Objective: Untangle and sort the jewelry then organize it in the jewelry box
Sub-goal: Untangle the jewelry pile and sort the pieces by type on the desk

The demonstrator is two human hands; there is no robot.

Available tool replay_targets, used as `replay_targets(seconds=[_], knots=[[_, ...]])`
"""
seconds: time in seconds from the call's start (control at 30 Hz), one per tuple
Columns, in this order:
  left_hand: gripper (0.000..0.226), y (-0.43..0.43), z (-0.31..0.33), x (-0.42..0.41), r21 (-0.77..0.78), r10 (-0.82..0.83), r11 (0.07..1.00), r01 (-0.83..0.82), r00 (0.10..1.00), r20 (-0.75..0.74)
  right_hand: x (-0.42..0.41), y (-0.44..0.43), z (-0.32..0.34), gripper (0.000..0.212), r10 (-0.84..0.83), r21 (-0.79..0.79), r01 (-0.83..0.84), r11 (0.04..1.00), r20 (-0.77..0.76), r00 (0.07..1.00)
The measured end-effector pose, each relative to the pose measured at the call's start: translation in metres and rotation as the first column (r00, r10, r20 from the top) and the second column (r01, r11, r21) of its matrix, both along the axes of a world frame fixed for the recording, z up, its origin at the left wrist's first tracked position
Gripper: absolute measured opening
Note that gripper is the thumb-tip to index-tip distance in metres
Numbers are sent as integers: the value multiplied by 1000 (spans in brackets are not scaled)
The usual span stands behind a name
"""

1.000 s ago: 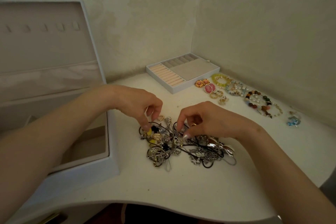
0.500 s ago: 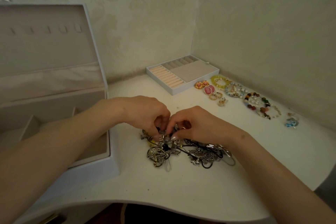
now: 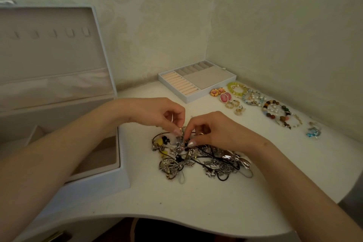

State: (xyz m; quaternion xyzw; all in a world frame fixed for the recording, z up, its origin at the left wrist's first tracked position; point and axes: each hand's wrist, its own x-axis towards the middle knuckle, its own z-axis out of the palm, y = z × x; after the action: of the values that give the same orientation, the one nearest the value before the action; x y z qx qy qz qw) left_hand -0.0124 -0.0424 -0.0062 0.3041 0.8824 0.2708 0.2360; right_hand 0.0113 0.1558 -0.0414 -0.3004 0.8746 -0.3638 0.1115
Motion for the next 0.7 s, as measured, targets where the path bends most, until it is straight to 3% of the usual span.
replay_targets(seconds=[0.23, 0.47, 0.7], knots=[[8, 29, -1, -4, 168, 211, 960, -223, 974, 85, -7, 13, 10, 28, -224, -146, 234, 961, 82, 971], [12, 108, -13, -22, 161, 313, 920, -357, 918, 243, -19, 75, 6, 23, -602, 20, 602, 799, 19, 798], [14, 163, -34, -36, 104, 394, 905, -413, 904, 166, -31, 91, -5, 15, -654, 86, 657, 749, -64, 754]])
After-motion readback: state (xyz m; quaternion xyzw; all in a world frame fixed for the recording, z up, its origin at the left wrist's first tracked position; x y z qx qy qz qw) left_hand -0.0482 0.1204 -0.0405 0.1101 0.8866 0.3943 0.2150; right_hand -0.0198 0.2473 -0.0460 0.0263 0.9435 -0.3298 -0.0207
